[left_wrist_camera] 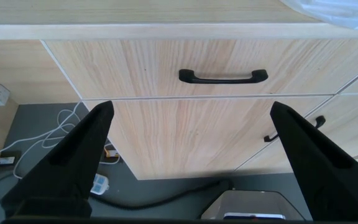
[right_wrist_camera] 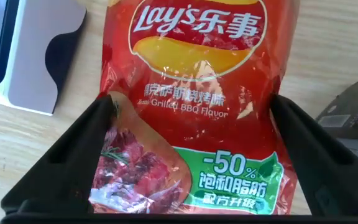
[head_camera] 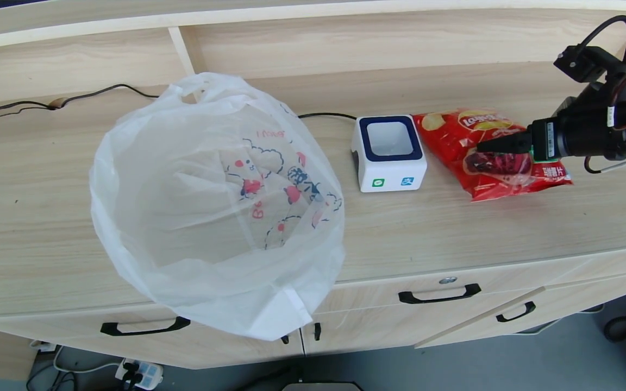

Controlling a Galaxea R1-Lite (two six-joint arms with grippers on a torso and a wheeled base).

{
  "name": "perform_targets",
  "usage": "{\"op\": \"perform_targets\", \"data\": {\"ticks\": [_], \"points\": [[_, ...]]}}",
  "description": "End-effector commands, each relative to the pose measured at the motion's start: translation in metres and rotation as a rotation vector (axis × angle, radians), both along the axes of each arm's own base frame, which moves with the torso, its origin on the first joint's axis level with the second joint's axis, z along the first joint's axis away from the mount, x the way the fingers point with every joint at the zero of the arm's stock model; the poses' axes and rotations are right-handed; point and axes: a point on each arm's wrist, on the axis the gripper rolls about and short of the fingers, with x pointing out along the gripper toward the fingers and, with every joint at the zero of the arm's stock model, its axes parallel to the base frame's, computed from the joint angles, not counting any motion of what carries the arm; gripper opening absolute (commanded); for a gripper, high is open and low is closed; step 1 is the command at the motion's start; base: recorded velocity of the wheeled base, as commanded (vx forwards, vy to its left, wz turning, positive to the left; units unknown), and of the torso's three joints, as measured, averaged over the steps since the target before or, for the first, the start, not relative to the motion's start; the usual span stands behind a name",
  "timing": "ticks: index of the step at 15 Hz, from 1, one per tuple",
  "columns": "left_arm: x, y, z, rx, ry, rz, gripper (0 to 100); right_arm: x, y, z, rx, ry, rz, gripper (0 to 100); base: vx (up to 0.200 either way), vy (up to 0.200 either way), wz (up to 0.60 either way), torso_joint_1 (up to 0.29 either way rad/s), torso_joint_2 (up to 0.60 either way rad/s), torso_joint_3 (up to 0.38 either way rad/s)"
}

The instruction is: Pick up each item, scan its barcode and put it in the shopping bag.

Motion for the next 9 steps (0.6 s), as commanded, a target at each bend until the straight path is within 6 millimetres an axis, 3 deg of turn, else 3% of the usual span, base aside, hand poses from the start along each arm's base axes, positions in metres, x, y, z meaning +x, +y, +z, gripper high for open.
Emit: {"op": "perform_targets", "data": {"ticks": [1, 4, 7, 8, 9], "points": [[0.0, 0.0, 0.0, 0.0, 0.001, 0.001, 100, 0.009, 0.001, -0.008, -0.005, 0.021, 0.001, 100, 0.0, 0.0, 0.0, 0.0, 0.0, 0.0], [0.0, 0.0, 0.0, 0.0, 0.001, 0.001, 100, 0.025, 0.003, -0.012, -0.022, 0.015, 0.009, 100, 0.0, 0.0, 0.0, 0.0, 0.0, 0.0], [0.0, 0.0, 0.0, 0.0, 0.001, 0.001, 100, 0.028, 0.003, -0.015, -0.023, 0.024, 0.009, 100, 0.0, 0.0, 0.0, 0.0, 0.0, 0.0], [0.0, 0.0, 0.0, 0.0, 0.001, 0.001, 100, 0.028, 0.003, -0.015, -0.021, 0.023, 0.008, 0, 0.0, 0.0, 0.0, 0.0, 0.0, 0.0], [0.0, 0.0, 0.0, 0.0, 0.001, 0.001, 100, 0.026, 0.004, -0.014, -0.019, 0.023, 0.01, 0, 0.0, 0.0, 0.0, 0.0, 0.0, 0.0]]}}
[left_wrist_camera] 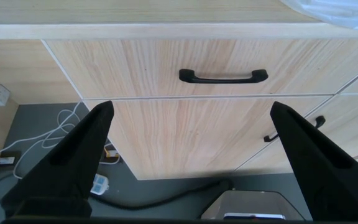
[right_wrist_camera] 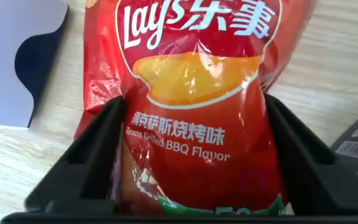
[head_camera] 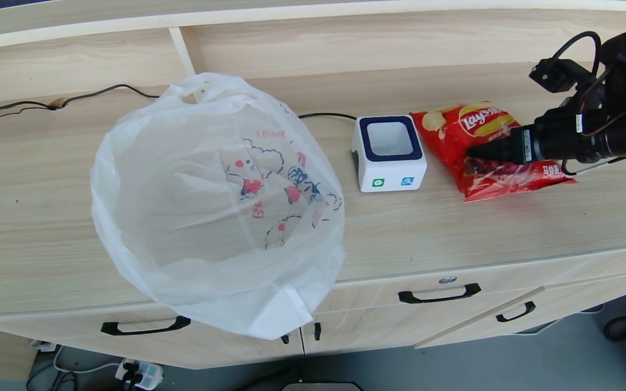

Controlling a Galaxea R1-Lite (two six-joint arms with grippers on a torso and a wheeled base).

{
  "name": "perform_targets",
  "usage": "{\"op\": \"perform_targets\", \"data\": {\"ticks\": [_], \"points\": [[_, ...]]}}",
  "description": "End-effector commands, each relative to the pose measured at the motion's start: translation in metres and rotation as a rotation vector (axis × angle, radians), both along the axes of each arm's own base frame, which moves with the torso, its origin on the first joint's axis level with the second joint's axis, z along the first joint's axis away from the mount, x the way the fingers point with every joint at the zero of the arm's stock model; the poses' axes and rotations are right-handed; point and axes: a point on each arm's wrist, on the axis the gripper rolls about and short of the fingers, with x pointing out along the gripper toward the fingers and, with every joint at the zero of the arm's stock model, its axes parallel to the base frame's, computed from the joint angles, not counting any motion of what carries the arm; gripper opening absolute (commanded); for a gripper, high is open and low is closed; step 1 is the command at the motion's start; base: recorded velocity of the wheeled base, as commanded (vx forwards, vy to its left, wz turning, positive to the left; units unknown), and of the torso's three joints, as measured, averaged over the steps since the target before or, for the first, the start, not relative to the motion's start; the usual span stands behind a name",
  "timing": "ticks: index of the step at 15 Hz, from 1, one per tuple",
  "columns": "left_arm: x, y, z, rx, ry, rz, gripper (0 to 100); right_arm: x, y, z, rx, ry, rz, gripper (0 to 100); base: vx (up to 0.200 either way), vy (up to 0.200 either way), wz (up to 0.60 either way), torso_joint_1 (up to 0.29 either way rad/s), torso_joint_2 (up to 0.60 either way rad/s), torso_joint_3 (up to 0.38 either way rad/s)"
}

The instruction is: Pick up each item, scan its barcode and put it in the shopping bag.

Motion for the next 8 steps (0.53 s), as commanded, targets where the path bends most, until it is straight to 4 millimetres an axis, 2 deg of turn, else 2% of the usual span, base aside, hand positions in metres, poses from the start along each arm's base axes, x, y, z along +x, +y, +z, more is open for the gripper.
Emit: {"op": "perform_targets", "data": {"ticks": [1, 5, 8], "points": [[0.0, 0.0, 0.0, 0.0, 0.001, 0.001, 100, -0.001, 0.003, 0.002, 0.009, -0.004, 0.004, 0, 0.0, 0.0, 0.0, 0.0, 0.0, 0.0], [0.0, 0.0, 0.0, 0.001, 0.003, 0.001, 100, -0.011, 0.009, 0.012, 0.014, -0.048, 0.023, 0, 0.0, 0.0, 0.0, 0.0, 0.0, 0.0], [0.0, 0.0, 0.0, 0.001, 0.003, 0.001, 100, -0.036, 0.009, 0.028, 0.015, -0.095, 0.03, 0, 0.0, 0.0, 0.0, 0.0, 0.0, 0.0]]}}
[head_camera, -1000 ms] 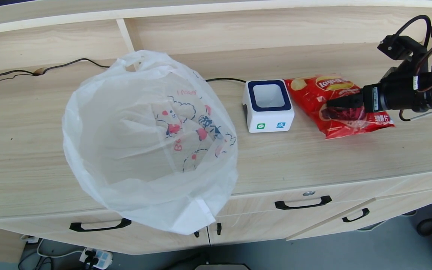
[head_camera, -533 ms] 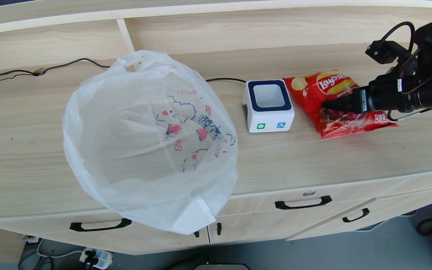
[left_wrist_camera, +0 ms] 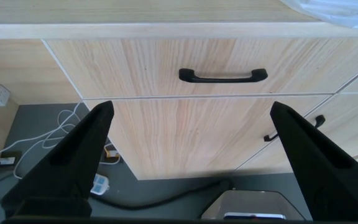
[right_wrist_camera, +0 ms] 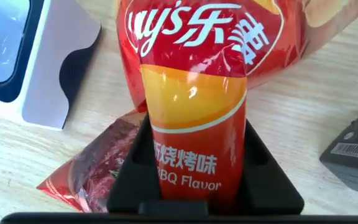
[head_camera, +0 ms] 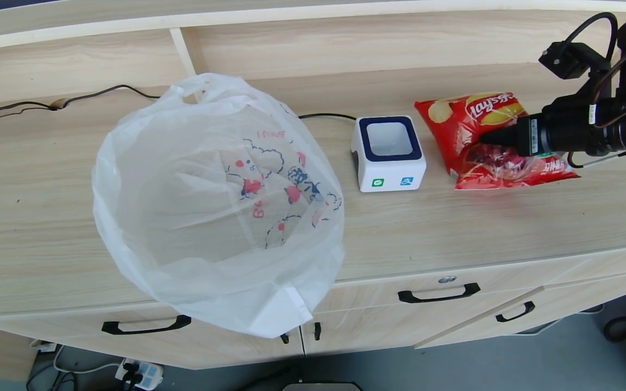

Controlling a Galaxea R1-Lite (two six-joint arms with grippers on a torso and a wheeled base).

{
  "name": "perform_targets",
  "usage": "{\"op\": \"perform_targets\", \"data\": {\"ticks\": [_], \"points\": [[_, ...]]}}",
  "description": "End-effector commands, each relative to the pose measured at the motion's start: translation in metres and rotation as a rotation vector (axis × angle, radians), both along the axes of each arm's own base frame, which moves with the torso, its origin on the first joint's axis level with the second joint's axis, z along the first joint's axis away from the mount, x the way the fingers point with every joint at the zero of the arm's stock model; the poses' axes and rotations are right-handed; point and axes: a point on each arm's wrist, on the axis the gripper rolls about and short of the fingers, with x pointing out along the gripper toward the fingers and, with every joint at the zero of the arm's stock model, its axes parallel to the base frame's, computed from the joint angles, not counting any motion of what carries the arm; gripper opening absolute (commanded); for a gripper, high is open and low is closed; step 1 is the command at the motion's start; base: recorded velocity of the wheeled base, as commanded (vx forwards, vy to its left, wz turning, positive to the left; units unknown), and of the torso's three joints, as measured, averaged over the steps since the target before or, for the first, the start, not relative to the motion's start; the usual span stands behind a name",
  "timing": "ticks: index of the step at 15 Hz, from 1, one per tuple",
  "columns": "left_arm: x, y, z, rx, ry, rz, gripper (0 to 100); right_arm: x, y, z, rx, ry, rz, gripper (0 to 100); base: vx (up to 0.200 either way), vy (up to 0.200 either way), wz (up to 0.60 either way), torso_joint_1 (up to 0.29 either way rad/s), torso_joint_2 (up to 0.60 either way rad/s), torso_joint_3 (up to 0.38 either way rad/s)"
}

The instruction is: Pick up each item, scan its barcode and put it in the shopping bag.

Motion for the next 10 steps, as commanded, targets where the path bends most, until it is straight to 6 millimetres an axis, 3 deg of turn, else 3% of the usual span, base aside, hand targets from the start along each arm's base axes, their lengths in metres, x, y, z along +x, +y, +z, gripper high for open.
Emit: {"op": "perform_targets", "data": {"ticks": [1, 3, 5, 6, 7, 10], "points": [[0.0, 0.0, 0.0, -0.002, 0.001, 0.001, 100, -0.029, -0.001, 0.02, 0.005, -0.064, 0.008, 0, 0.0, 0.0, 0.0, 0.0, 0.0, 0.0], [0.0, 0.0, 0.0, 0.0, 0.003, 0.001, 100, -0.062, -0.003, 0.033, 0.013, -0.132, 0.013, 0, 0.0, 0.0, 0.0, 0.0, 0.0, 0.0], [0.0, 0.0, 0.0, 0.002, 0.004, 0.001, 100, -0.101, -0.003, 0.034, 0.023, -0.203, 0.03, 0, 0.0, 0.0, 0.0, 0.0, 0.0, 0.0], [0.0, 0.0, 0.0, 0.002, 0.004, 0.001, 100, -0.109, -0.003, 0.034, 0.027, -0.216, 0.033, 0, 0.0, 0.0, 0.0, 0.0, 0.0, 0.0], [0.0, 0.0, 0.0, 0.002, 0.006, 0.001, 100, -0.139, -0.007, 0.029, 0.041, -0.254, 0.034, 0, 0.0, 0.0, 0.0, 0.0, 0.0, 0.0], [0.0, 0.0, 0.0, 0.002, 0.006, 0.001, 100, -0.196, 0.001, 0.009, 0.214, -0.255, 0.114, 0, 0.0, 0.0, 0.0, 0.0, 0.0, 0.0]]}}
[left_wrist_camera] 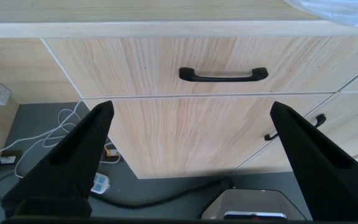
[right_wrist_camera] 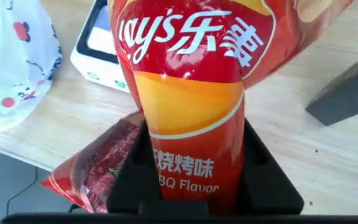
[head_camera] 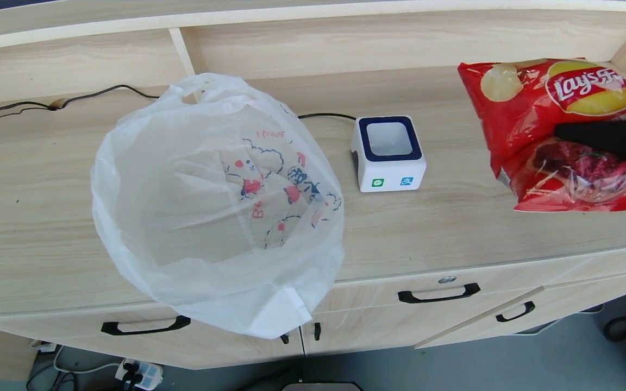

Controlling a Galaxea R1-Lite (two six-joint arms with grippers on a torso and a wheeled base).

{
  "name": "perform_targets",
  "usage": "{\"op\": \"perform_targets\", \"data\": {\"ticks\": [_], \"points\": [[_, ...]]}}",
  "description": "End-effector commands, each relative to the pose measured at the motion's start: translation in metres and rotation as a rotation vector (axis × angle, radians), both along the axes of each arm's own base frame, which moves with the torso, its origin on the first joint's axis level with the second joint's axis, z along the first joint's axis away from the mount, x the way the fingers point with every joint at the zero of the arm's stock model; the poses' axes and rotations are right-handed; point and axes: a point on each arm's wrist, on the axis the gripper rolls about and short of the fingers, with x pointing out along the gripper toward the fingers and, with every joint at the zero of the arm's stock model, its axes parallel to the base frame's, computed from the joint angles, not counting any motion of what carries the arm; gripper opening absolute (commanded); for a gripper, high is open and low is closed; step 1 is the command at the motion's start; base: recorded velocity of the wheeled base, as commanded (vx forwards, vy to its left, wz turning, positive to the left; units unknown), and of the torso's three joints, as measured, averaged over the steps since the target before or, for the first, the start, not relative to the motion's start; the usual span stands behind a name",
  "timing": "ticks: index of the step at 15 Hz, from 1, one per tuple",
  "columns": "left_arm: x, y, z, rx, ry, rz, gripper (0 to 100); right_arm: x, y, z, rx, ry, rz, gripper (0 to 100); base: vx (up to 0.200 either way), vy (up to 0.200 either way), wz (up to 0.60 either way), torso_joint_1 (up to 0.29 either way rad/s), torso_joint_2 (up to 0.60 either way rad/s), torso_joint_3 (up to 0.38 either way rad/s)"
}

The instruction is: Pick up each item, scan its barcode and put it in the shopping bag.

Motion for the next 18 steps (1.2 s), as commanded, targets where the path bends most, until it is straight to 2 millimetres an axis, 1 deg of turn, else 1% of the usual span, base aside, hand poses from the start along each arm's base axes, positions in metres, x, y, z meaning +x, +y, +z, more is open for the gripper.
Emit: {"op": "perform_targets", "data": {"ticks": [1, 2, 3, 5, 7, 9, 11, 14, 17, 18], "points": [[0.0, 0.0, 0.0, 0.0, 0.001, 0.0, 100, -0.072, 0.006, -0.012, 0.188, -0.04, 0.128, 0, 0.0, 0.0, 0.0, 0.0, 0.0, 0.0], [0.0, 0.0, 0.0, 0.0, 0.001, 0.0, 100, -0.091, 0.009, -0.026, 0.345, 0.021, 0.198, 0, 0.0, 0.0, 0.0, 0.0, 0.0, 0.0], [0.0, 0.0, 0.0, 0.0, 0.001, 0.0, 100, -0.096, 0.011, -0.037, 0.415, 0.083, 0.228, 0, 0.0, 0.0, 0.0, 0.0, 0.0, 0.0], [0.0, 0.0, 0.0, 0.003, 0.001, 0.0, 100, -0.096, 0.015, -0.057, 0.508, 0.151, 0.255, 0, 0.0, 0.0, 0.0, 0.0, 0.0, 0.0], [0.0, 0.0, 0.0, 0.001, 0.001, 0.0, 100, -0.094, 0.025, -0.064, 0.64, 0.223, 0.326, 0, 0.0, 0.0, 0.0, 0.0, 0.0, 0.0], [0.0, 0.0, 0.0, 0.003, 0.001, 0.0, 100, -0.087, 0.039, -0.064, 0.751, 0.291, 0.395, 0, 0.0, 0.0, 0.0, 0.0, 0.0, 0.0], [0.0, 0.0, 0.0, 0.004, 0.001, 0.0, 100, -0.071, 0.054, -0.058, 0.923, 0.378, 0.432, 0, 0.0, 0.0, 0.0, 0.0, 0.0, 0.0], [0.0, 0.0, 0.0, 0.003, 0.0, 0.0, 100, -0.058, 0.064, -0.054, 0.99, 0.415, 0.436, 0, 0.0, 0.0, 0.0, 0.0, 0.0, 0.0], [0.0, 0.0, 0.0, 0.003, 0.0, 0.0, 100, -0.066, 0.07, -0.048, 1.023, 0.368, 0.543, 0, 0.0, 0.0, 0.0, 0.0, 0.0, 0.0], [0.0, 0.0, 0.0, 0.003, 0.0, 0.0, 100, -0.066, 0.07, -0.047, 1.024, 0.362, 0.547, 0, 0.0, 0.0, 0.0, 0.0, 0.0, 0.0]]}}
